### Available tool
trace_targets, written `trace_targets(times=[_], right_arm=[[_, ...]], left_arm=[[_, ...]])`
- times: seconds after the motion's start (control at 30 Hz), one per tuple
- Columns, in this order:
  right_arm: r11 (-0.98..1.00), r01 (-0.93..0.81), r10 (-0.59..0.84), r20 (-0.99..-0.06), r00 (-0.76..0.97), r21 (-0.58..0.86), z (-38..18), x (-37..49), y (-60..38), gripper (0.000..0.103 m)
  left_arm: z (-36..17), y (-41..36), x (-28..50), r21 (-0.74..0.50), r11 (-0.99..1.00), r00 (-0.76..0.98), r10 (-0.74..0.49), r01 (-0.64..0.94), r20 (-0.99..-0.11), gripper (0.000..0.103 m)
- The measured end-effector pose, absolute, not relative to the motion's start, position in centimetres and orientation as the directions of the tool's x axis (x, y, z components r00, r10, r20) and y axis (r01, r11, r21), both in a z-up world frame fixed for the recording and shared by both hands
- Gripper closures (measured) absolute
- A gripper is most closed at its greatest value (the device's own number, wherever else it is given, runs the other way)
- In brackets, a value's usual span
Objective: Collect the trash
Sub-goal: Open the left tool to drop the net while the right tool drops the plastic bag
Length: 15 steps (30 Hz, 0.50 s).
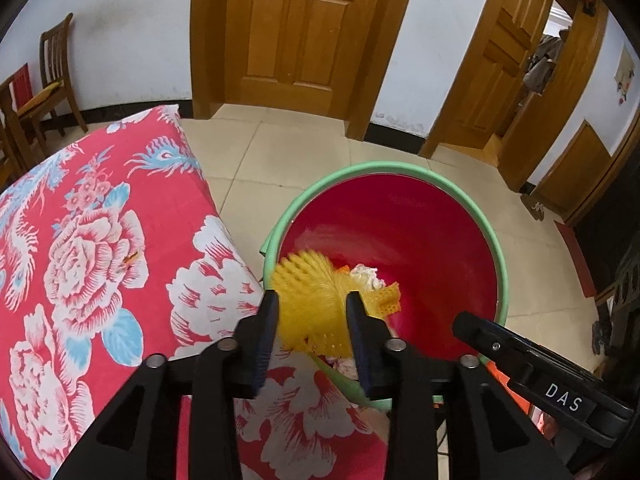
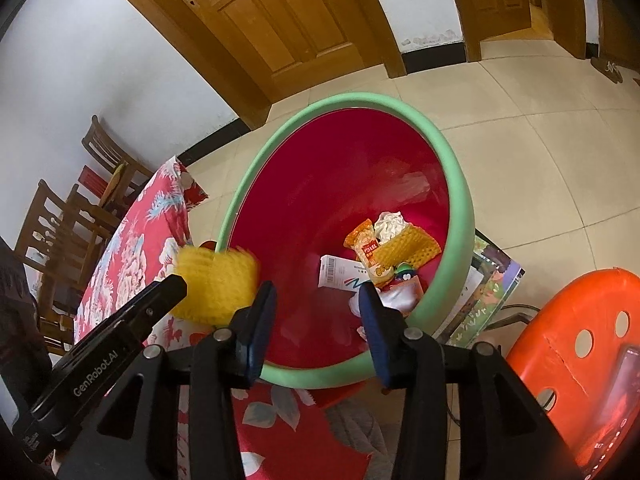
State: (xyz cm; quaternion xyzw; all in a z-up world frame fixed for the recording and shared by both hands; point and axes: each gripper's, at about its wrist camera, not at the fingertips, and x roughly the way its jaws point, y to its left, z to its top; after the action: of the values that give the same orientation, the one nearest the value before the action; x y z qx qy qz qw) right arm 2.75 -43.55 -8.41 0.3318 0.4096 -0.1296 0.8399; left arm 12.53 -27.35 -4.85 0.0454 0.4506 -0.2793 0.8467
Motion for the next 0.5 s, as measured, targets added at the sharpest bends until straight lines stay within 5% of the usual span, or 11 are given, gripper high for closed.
trace_targets(times=[0.5], right_arm=[[0.788, 0.434, 0.039, -0.739, 0.672, 0.436, -5.3, 1.8, -41.0, 0.04]], left_arm=[[-2.0, -23.4, 10.9, -0.14, 0.879, 0.518, -0.389, 0.455, -0.762, 0.052]])
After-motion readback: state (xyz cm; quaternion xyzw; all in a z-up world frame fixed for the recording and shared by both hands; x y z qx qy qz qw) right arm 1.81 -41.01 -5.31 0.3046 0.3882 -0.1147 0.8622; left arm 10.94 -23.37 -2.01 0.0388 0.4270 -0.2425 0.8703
